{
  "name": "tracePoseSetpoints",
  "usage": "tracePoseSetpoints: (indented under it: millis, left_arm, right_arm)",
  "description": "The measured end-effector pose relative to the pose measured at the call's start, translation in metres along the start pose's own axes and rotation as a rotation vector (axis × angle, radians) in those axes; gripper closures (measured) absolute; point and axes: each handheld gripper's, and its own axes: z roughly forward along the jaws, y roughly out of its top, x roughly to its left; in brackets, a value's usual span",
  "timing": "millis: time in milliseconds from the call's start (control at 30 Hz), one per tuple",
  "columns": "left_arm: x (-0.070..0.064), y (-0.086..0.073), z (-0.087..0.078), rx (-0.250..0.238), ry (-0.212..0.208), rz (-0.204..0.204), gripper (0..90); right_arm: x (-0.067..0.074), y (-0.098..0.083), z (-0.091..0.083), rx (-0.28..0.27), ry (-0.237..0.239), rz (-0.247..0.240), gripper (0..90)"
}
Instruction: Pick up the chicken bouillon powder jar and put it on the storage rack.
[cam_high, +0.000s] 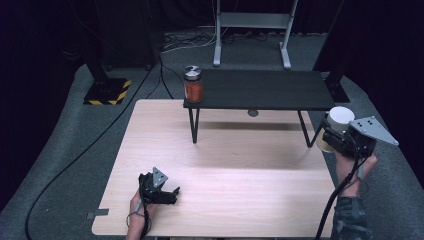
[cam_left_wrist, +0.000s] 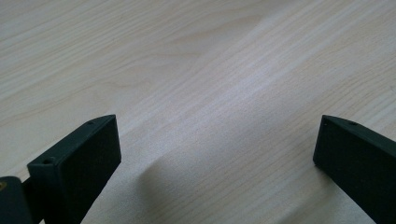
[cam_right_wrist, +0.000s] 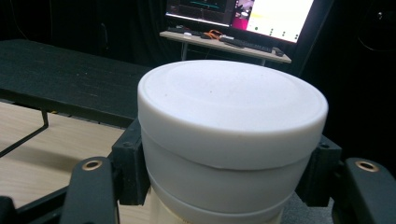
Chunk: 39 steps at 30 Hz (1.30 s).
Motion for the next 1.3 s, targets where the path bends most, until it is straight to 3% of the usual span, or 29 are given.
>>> tracePoseSetpoints:
  millis: [600, 1300]
  left_arm:
    - [0.000, 0.000, 0.000, 0.001, -0.001, -0.001, 0.3]
    - [-0.001, 0.000, 0.000, -0.002, 0.005, 0.006, 0.3]
  right_arm:
    - [-0.005, 0.019, 0.009, 0.003, -0.010, -0.002, 33.2]
    - [-0.007, 0.028, 0.015, 0.003, -0.011, 0.002, 33.2]
